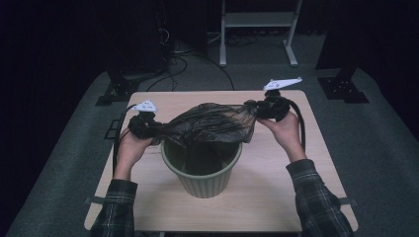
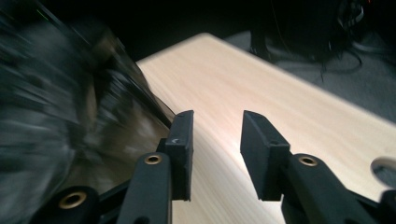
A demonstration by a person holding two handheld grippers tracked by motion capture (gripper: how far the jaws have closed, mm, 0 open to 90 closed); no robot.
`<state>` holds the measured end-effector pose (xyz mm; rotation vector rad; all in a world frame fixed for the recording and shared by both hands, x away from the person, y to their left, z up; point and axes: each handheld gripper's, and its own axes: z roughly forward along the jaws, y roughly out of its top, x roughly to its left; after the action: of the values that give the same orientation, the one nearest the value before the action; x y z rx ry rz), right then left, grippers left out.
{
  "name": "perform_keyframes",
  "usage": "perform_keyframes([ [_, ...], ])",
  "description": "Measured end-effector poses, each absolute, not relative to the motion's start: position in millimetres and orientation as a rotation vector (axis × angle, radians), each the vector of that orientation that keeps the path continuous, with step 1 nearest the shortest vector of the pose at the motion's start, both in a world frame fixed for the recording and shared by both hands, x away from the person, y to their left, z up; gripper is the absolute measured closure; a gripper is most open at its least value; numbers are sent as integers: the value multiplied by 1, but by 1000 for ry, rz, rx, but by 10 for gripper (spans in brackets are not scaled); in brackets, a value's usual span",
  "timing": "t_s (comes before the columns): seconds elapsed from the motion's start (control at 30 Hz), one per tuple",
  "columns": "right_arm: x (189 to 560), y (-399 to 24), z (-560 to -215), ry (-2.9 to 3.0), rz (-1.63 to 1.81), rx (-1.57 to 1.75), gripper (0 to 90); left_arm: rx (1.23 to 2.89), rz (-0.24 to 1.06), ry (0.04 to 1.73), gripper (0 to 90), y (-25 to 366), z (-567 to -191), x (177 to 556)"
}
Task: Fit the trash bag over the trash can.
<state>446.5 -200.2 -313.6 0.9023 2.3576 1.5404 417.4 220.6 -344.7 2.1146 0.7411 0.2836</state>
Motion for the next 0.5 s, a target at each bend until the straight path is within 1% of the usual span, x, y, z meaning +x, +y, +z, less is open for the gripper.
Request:
perform_keyframes([
  [0.07,440,-209,-298,2327,1609,879,578,2112,288,742,899,221,-344,416],
  [0.2,429,-219,-277,2312,1761,837,543,2112,286,742,899,223,-344,416],
  [0.27,426,-219,-275,2345,1803,822,522,2109,286,745,899,223,-344,415],
  [0.43,420,-220,-274,2339,1908,789,514,2107,285,747,899,224,-343,415],
  [0.5,418,-221,-273,2345,1900,772,513,2108,286,745,899,225,-343,415],
])
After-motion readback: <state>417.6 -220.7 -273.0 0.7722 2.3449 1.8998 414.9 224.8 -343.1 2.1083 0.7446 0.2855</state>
